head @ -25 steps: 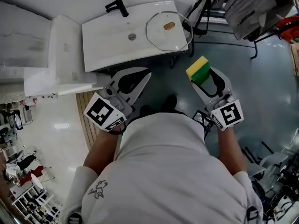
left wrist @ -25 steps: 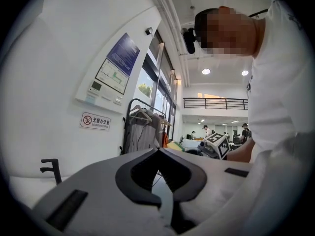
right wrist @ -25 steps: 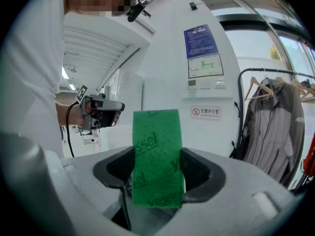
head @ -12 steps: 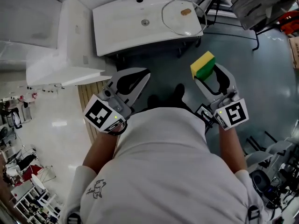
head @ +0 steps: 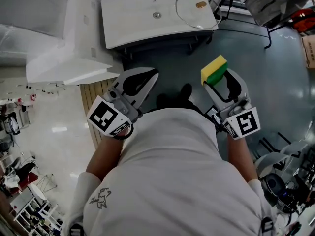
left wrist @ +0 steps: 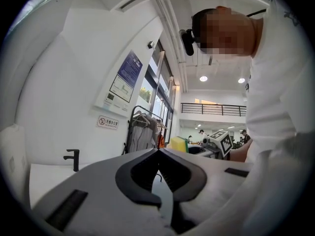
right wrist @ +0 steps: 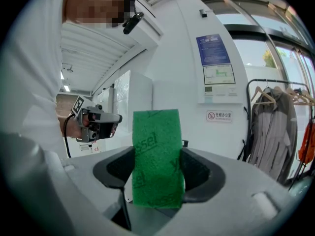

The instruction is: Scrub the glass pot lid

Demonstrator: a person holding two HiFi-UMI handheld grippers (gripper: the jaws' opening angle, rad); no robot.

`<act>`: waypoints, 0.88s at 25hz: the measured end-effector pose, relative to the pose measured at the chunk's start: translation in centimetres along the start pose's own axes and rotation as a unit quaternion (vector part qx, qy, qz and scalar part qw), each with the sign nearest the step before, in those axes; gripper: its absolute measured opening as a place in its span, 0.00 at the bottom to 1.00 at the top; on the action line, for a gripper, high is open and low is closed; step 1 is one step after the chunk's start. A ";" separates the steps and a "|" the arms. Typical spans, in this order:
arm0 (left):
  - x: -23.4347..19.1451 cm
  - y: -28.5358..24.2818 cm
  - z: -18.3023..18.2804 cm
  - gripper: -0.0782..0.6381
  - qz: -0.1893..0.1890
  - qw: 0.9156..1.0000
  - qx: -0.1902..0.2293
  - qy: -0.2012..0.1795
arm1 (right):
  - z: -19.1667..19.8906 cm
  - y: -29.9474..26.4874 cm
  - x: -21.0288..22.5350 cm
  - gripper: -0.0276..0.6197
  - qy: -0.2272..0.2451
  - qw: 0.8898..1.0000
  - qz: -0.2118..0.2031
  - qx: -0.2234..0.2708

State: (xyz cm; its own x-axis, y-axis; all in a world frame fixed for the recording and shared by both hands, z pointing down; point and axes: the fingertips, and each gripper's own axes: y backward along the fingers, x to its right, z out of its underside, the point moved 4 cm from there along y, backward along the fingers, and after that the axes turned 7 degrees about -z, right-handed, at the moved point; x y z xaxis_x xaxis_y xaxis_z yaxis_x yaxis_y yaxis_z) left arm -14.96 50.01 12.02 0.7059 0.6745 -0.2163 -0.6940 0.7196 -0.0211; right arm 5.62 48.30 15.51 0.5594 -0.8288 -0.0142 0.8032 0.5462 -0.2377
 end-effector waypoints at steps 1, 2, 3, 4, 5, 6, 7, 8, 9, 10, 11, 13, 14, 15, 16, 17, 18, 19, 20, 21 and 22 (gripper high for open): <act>0.1 0.2 0.0 0.11 0.001 1.000 0.001 0.002 | -0.1 0.0 -0.3 0.49 0.001 1.000 0.001 0.000; 0.1 0.3 0.0 0.11 0.002 1.000 0.003 0.003 | -0.3 0.1 -0.5 0.49 0.002 1.000 0.002 0.000; 0.2 0.5 -0.1 0.11 0.003 1.000 0.003 0.003 | -0.4 0.0 -0.7 0.49 0.003 1.000 0.003 0.000; 0.3 0.6 -0.1 0.11 0.003 1.000 0.004 0.003 | -0.5 0.1 -0.8 0.49 0.003 1.000 0.004 0.000; 0.3 0.8 -0.2 0.11 0.003 1.000 0.005 0.004 | -0.6 0.1 -1.0 0.49 0.002 1.000 0.005 0.001; 0.4 0.9 -0.2 0.11 0.003 1.000 0.005 0.005 | -0.7 0.2 -1.2 0.49 0.002 1.000 0.006 0.001; 0.4 1.0 -0.2 0.11 0.002 1.000 0.006 0.007 | -0.8 0.3 -1.4 0.49 0.002 1.000 0.006 0.001; 0.5 1.1 -0.2 0.11 0.002 1.000 0.007 0.008 | -0.9 0.3 -1.5 0.49 0.002 1.000 0.007 0.001; 0.5 1.2 -0.3 0.11 0.002 1.000 0.007 0.009 | -0.9 0.4 -1.6 0.49 0.002 1.000 0.007 0.001; 0.5 1.2 -0.2 0.11 0.003 1.000 0.006 0.009 | -0.9 0.4 -1.6 0.49 0.002 1.000 0.008 0.001; 0.5 1.2 -0.2 0.11 0.003 1.000 0.005 0.009 | -1.0 0.4 -1.7 0.49 0.002 1.000 0.008 0.002; 0.5 1.3 -0.1 0.11 0.004 1.000 0.004 0.010 | -0.9 0.4 -1.8 0.49 0.004 1.000 0.009 0.001; 0.5 1.4 0.0 0.11 0.005 1.000 0.004 0.011 | -0.9 0.5 -1.8 0.49 0.004 1.000 0.009 0.001; 0.5 1.4 0.0 0.11 0.005 1.000 0.003 0.011 | -0.9 0.5 -1.9 0.49 0.004 1.000 0.010 0.001; 0.5 1.4 0.0 0.11 0.006 1.000 0.003 0.010 | -0.9 0.5 -1.9 0.49 0.003 1.000 0.010 0.002; 0.5 1.5 0.0 0.11 0.006 1.000 0.002 0.011 | -0.9 0.5 -2.0 0.49 0.003 1.000 0.011 0.002; 0.6 1.5 0.1 0.11 0.007 1.000 0.001 0.011 | -0.9 0.5 -2.0 0.49 0.004 1.000 0.011 0.002; 0.6 1.5 0.2 0.11 0.007 1.000 0.001 0.011 | -0.9 0.5 -2.1 0.49 0.004 1.000 0.011 0.002; 0.6 1.5 0.2 0.11 0.007 1.000 0.001 0.011 | -0.8 0.6 -2.1 0.49 0.004 1.000 0.011 0.002; 0.7 1.5 0.3 0.11 0.007 1.000 0.000 0.011 | -0.7 0.6 -2.0 0.49 0.005 1.000 0.011 0.002; 0.8 1.4 0.3 0.11 0.008 1.000 0.000 0.011 | -0.7 0.7 -2.0 0.49 0.005 1.000 0.012 0.002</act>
State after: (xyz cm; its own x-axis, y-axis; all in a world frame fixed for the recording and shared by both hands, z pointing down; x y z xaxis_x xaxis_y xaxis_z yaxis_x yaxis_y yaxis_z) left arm -15.31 51.65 12.12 0.6921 0.6816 -0.2373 -0.7048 0.7092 -0.0184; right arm 4.92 50.31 14.70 0.5759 -0.8169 -0.0297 0.7906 0.5659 -0.2337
